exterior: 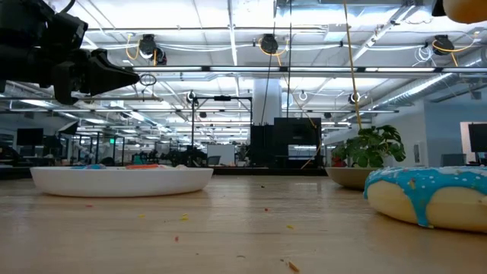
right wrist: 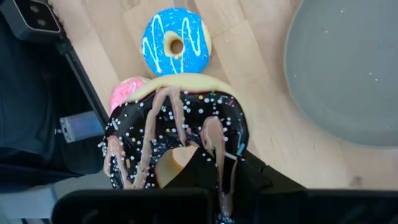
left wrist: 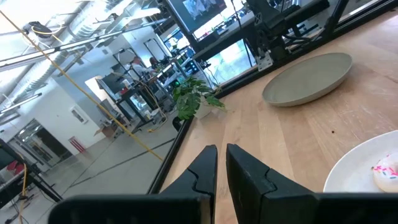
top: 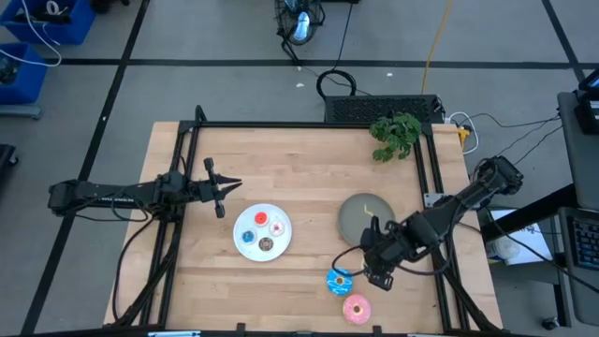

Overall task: Pick & Place donuts
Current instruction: Put the large black donut on the gray plate

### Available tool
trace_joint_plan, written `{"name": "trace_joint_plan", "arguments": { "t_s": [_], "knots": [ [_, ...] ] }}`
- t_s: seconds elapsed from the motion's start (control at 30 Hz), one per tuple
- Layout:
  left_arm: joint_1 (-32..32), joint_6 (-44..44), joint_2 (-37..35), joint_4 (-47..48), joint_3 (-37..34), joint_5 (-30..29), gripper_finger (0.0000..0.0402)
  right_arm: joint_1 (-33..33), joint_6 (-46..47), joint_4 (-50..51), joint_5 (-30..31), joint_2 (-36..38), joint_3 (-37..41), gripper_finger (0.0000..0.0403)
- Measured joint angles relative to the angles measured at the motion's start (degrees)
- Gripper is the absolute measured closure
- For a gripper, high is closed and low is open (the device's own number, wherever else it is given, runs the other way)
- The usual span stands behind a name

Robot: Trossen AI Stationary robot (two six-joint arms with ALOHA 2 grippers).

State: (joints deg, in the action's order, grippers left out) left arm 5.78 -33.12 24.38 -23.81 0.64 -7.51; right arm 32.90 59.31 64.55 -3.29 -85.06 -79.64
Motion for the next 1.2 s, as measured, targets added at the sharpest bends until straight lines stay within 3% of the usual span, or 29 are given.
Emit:
{"name": "trace_joint_plan", "arguments": {
  "t_s": [0.83, 1.2],
  "knots": [
    [0.0, -0.2, 0.0, 0.0, 0.0, 0.0, 0.036, -2.0, -1.5, -1.1, 3.2, 0.0, 0.0, 0.0387],
    [0.0, -0.1, 0.0, 0.0, 0.0, 0.0, 0.036, -3.4, -2.4, -6.2, 3.2, 0.0, 0.0, 0.0383]
  ]
}}
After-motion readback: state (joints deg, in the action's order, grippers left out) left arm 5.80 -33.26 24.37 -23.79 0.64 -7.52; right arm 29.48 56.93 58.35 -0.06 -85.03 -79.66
